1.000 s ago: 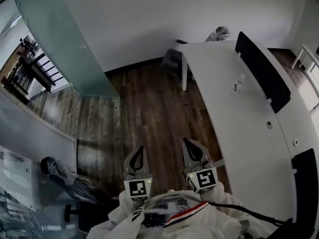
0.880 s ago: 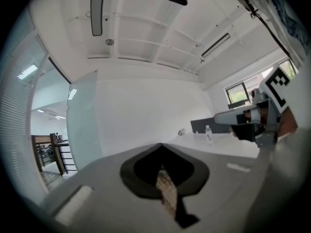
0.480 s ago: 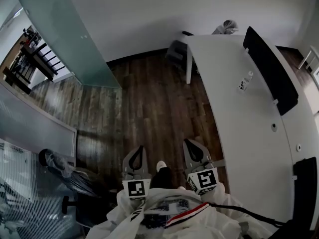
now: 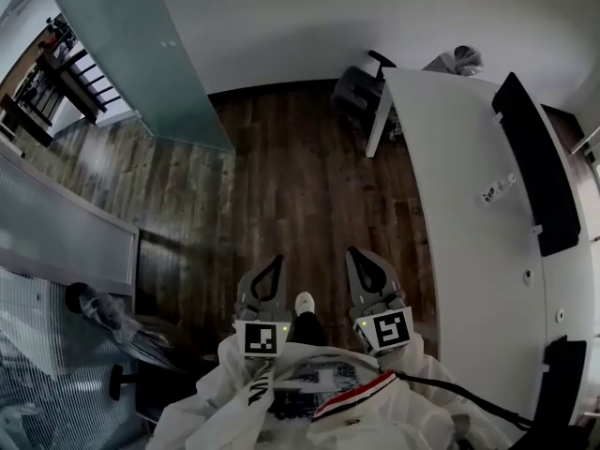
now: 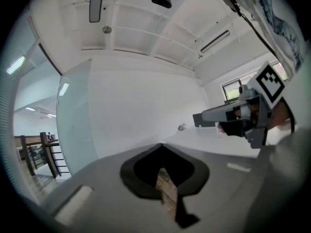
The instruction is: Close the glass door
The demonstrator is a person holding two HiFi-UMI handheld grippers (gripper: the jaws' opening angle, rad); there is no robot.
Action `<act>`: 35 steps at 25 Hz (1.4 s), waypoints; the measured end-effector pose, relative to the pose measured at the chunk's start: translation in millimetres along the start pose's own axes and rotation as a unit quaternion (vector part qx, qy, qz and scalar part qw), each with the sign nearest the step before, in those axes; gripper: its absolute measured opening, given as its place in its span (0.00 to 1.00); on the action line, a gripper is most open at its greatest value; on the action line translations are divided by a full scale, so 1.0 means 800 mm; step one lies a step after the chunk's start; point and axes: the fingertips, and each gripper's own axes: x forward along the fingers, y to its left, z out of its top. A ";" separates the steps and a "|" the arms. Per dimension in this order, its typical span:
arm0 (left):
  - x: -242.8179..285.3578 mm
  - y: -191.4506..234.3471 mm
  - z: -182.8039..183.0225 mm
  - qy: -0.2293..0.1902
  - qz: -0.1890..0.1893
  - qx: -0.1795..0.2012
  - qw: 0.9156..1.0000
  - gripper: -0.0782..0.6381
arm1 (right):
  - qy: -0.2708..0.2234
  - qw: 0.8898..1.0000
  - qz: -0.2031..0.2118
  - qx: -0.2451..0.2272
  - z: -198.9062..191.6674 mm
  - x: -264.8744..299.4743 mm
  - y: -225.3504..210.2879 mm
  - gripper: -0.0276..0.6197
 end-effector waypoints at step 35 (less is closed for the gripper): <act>0.326 0.190 -0.086 0.080 0.027 -0.042 0.996 0.11 | 0.120 0.989 0.000 0.087 -0.131 0.336 -0.180 0.05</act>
